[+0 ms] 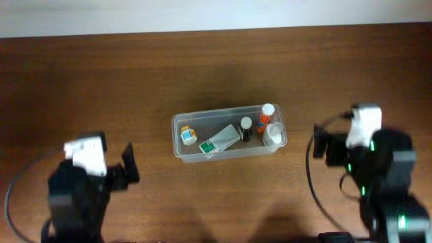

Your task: Pack container

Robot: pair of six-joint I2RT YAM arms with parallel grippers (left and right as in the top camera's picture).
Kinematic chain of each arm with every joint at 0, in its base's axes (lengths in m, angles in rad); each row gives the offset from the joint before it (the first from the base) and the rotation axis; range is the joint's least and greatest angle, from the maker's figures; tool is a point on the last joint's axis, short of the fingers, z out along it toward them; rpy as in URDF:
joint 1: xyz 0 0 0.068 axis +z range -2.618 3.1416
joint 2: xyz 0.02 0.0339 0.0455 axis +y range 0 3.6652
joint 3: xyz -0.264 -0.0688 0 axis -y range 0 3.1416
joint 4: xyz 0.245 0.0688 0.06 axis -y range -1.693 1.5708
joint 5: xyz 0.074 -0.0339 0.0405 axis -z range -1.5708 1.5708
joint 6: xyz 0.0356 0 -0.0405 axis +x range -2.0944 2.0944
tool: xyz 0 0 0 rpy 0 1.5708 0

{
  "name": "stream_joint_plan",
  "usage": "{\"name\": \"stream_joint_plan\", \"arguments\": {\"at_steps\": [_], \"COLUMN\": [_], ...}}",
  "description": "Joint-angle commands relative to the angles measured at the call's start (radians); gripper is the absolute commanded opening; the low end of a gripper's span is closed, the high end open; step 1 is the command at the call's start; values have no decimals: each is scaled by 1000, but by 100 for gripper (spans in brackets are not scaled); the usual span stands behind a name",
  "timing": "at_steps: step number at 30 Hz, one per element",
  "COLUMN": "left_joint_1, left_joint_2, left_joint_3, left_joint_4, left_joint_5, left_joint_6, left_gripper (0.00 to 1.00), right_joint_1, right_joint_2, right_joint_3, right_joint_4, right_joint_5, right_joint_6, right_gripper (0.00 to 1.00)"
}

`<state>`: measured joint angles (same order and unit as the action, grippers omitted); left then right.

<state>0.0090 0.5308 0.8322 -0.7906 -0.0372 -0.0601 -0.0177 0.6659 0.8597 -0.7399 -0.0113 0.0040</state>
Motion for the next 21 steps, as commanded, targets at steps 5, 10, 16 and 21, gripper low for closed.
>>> {"name": "stream_joint_plan", "arguments": {"at_steps": [5, 10, 16, 21], "left_joint_1": [6, 6, 6, 6], "left_joint_2": [-237, -245, -245, -245], "left_joint_3": [-46, -46, -46, -46], "left_joint_4": [-52, -89, -148, -212], "left_joint_5": [19, 19, 19, 19], "left_joint_6": [23, 23, 23, 23], "left_gripper": [99, 99, 99, 100], "right_joint_1": [5, 5, 5, 5], "right_joint_2": [-312, -344, -343, -344], "right_joint_3": [-217, -233, -233, -233], "right_joint_4": [6, -95, -187, -204], "right_joint_5": [46, 46, 46, 46], "right_joint_6": [11, 11, 11, 11], "right_gripper": [98, 98, 98, 98]}}
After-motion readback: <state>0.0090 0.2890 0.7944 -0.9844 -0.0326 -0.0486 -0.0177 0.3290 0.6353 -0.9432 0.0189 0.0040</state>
